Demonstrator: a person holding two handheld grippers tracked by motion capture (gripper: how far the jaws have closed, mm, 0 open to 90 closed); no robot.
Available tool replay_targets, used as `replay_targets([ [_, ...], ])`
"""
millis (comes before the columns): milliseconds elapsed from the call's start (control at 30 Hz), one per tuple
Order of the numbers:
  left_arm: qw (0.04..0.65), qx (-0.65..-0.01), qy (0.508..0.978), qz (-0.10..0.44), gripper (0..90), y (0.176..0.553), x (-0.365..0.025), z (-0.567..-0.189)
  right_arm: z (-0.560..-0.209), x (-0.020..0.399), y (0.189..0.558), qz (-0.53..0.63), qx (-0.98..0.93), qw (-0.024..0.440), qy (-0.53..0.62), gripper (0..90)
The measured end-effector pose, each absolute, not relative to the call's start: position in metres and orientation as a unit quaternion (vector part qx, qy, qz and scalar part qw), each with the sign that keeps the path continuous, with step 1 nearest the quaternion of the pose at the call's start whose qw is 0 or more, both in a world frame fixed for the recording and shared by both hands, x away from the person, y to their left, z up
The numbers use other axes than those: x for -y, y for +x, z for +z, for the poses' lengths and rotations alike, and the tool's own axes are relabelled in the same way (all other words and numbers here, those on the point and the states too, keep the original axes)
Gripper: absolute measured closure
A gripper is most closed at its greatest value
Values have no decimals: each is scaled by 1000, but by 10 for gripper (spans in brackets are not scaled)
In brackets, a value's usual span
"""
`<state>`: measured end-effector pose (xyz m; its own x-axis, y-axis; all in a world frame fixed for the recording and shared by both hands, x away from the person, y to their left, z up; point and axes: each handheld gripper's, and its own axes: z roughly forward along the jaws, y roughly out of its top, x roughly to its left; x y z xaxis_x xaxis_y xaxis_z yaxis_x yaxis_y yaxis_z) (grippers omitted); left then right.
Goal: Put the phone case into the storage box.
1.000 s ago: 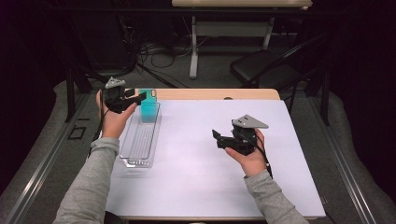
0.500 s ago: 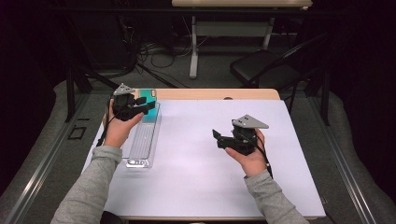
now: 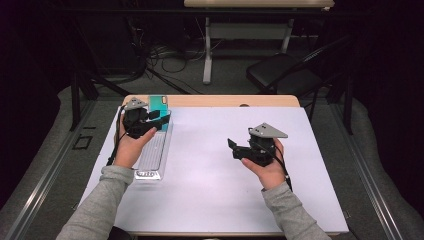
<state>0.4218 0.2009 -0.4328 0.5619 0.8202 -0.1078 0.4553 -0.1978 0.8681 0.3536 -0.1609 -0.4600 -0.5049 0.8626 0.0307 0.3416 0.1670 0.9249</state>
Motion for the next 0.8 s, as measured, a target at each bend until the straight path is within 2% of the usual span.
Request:
replay_targets([
  [400,472,-395,762,203,543,400,-195,-430,-460,160,353,489,-716,267,420,183],
  [633,485,-384,768,165,472,390,-195,-432,-460,159,352,487,-719,267,418,183],
  [800,495,-368,771,158,392,382,-196,-433,-460,159,351,485,-720,269,417,183],
])
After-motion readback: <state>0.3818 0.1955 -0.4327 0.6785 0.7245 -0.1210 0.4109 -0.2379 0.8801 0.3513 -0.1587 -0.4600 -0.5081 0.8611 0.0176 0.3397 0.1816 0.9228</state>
